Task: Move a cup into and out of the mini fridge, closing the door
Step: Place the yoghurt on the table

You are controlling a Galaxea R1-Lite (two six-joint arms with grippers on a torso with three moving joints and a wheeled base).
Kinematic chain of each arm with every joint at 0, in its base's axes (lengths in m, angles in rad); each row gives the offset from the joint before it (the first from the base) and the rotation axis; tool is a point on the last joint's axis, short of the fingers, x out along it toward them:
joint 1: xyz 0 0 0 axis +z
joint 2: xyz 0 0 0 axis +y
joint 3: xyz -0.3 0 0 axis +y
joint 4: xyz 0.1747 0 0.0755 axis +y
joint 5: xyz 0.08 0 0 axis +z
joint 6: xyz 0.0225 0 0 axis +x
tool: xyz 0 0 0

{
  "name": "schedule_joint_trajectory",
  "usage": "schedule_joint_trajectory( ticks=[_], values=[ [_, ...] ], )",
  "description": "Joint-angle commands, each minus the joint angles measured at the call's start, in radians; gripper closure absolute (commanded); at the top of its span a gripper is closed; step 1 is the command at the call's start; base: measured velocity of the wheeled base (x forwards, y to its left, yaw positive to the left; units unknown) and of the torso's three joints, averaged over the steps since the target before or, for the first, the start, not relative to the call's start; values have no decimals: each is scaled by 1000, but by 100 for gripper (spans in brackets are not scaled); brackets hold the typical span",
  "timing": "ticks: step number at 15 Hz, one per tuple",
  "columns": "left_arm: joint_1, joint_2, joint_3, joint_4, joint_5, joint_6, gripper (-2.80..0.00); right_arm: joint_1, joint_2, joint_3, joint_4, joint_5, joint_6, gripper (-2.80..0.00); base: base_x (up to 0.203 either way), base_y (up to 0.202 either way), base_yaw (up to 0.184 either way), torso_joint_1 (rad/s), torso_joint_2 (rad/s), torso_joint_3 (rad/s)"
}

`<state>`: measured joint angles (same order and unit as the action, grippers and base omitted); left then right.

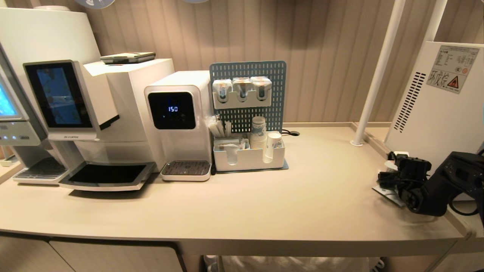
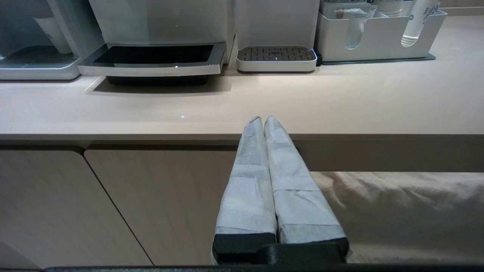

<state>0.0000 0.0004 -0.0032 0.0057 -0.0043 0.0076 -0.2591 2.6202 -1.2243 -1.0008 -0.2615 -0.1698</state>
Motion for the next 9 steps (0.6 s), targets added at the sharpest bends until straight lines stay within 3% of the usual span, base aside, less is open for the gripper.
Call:
schedule_joint_trajectory(
  ticks=[1, 9],
  values=[
    [0, -2, 0, 0, 0, 0, 0, 1, -52, 74, -26, 4, -2, -280, 0, 0, 0, 0, 0, 0],
    [0, -2, 0, 0, 0, 0, 0, 63, -326, 390, -165, 31, 9, -280, 0, 0, 0, 0, 0, 0]
  ],
)
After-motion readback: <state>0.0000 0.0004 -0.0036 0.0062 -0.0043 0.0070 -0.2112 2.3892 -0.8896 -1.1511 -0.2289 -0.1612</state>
